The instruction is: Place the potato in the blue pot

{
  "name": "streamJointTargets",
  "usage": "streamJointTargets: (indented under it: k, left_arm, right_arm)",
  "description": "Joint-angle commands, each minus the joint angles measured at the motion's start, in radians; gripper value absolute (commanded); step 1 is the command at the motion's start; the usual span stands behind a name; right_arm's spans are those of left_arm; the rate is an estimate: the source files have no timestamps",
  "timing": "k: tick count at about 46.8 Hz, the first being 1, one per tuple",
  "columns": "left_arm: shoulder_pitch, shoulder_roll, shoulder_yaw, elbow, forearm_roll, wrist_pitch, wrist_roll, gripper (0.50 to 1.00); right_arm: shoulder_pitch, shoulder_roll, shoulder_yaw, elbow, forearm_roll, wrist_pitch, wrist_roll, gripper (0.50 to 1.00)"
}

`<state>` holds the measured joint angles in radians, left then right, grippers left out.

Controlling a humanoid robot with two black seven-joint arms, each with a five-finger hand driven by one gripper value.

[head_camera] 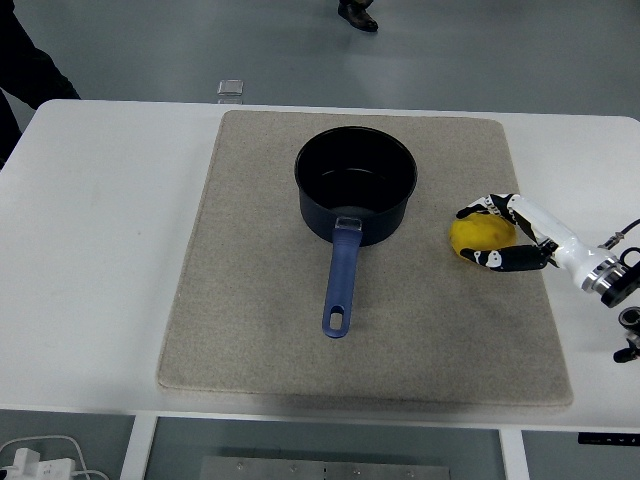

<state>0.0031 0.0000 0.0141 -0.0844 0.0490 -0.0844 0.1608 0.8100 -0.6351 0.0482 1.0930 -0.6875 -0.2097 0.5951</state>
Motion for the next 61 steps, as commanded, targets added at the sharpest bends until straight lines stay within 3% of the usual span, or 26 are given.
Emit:
streamJointTargets:
  k: [1, 15, 26, 35, 40, 42, 53, 61]
  left_arm:
    - [0.000, 0.000, 0.000, 0.000, 0.000, 0.000, 0.000, 0.996]
    - [0.000, 0.000, 0.000, 0.000, 0.000, 0.000, 0.000, 0.996]
    - [0.000, 0.000, 0.000, 0.000, 0.000, 0.000, 0.000, 0.996]
    - [0.000, 0.000, 0.000, -0.005, 0.000, 0.000, 0.000, 0.996]
    - [0.000, 0.000, 0.000, -0.005, 0.000, 0.000, 0.000, 0.996]
    - [0.000, 0.000, 0.000, -0.005, 0.000, 0.000, 0.000, 0.996]
    - [0.000, 0.000, 0.001, -0.006, 0.000, 0.000, 0.000, 0.996]
    - [0.000, 0.000, 0.001, -0.006, 0.000, 0.000, 0.000, 0.996]
  right_arm:
    - [0.000, 0.000, 0.005, 0.001, 0.002, -0.001, 0.000, 0.500]
    - [0.017, -0.015, 0.019, 0.011, 0.026, 0.009, -0.003, 0.500]
    - [0.084, -0.052, 0.007, 0.024, 0.068, 0.022, -0.003, 0.500]
    - [0.074, -0.043, 0.009, 0.024, 0.074, 0.018, -0.001, 0.500]
    - [0.075, -0.049, 0.010, 0.024, 0.074, 0.024, -0.001, 0.676]
    - [0.074, -0.051, 0.010, 0.024, 0.074, 0.024, 0.000, 0.719]
    - [0.074, -0.054, 0.002, 0.047, 0.074, 0.023, 0.002, 0.842]
    - [0.058, -0.067, 0.001, 0.064, 0.072, 0.023, 0.002, 0.866]
